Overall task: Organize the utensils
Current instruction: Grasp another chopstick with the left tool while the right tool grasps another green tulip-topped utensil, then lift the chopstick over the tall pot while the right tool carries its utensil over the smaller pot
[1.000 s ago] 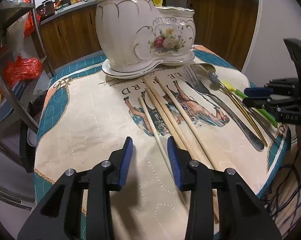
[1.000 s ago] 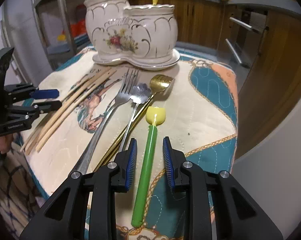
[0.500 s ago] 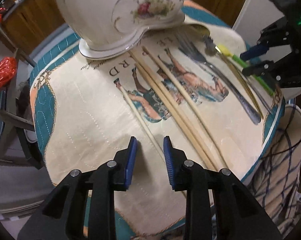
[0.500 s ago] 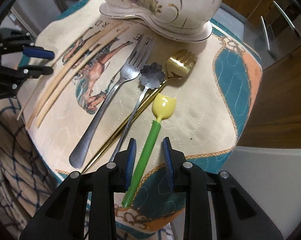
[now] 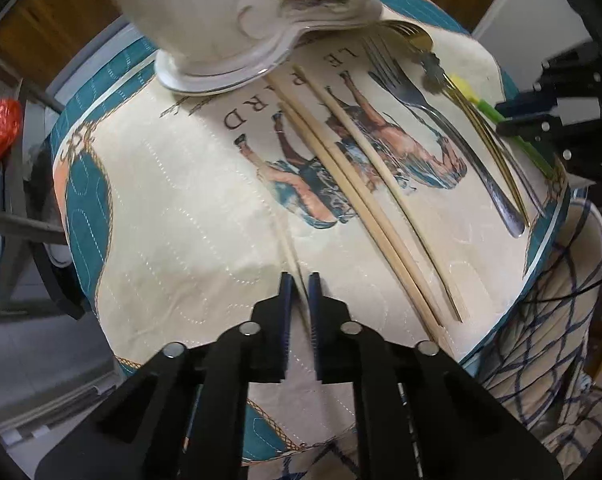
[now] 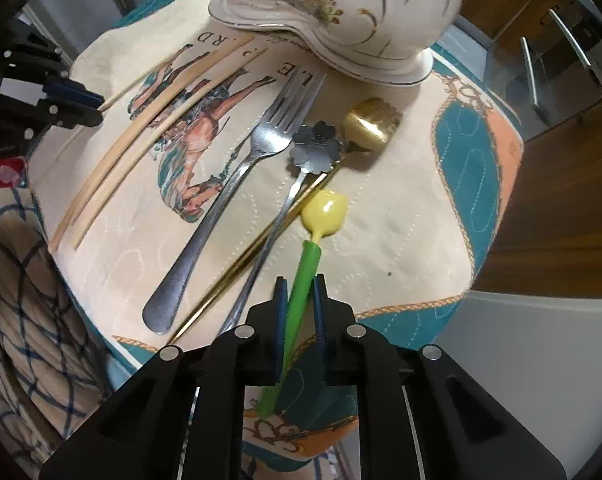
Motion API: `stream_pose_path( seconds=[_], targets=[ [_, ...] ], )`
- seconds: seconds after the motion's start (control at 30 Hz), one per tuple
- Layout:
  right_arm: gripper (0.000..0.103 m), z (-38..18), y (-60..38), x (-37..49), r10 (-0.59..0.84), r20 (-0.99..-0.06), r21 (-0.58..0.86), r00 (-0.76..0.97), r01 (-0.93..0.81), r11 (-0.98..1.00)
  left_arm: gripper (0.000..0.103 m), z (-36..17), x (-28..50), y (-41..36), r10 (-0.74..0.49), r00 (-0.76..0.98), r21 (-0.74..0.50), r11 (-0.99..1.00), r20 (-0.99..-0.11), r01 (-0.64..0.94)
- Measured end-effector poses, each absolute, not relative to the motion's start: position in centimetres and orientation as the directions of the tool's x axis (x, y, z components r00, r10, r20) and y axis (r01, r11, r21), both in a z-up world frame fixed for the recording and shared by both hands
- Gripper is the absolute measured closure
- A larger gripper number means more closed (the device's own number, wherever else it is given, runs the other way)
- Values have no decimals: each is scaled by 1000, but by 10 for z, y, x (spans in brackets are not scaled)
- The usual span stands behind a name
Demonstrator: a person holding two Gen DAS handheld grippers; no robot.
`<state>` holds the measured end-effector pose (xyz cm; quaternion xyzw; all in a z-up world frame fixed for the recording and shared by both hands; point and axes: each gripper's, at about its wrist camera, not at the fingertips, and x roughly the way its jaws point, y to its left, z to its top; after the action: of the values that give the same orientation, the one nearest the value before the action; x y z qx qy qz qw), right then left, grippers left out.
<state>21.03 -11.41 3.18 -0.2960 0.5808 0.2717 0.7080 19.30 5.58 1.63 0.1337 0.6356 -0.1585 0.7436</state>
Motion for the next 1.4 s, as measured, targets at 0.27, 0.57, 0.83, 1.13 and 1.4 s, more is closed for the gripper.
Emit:
stream_pose_path(
  seconds=[0.27, 0.57, 0.83, 1.13, 1.4],
  targets=[
    [93, 57, -144, 213, 208, -951, 3, 228, -665, 747, 99, 24, 175, 79, -130, 245, -31, 928, -961, 370],
    [102, 83, -168, 209, 419, -861, 161, 289, -626, 763, 99, 67, 141, 113, -226, 478, -93, 954, -849, 286],
    [102, 69, -163, 216, 454, -851, 218, 263, -610, 762, 99, 73, 127, 120, -286, 557, -177, 954, -780, 241],
    [85, 47, -135, 195, 190, -955, -30, 228, -710, 703, 99, 52, 133, 103, -270, 512, -141, 950, -815, 277],
    [85, 28, -115, 198, -23, -982, -158, 186, -752, 640, 99, 47, 135, 95, -271, 497, -132, 946, -824, 297]
  ],
)
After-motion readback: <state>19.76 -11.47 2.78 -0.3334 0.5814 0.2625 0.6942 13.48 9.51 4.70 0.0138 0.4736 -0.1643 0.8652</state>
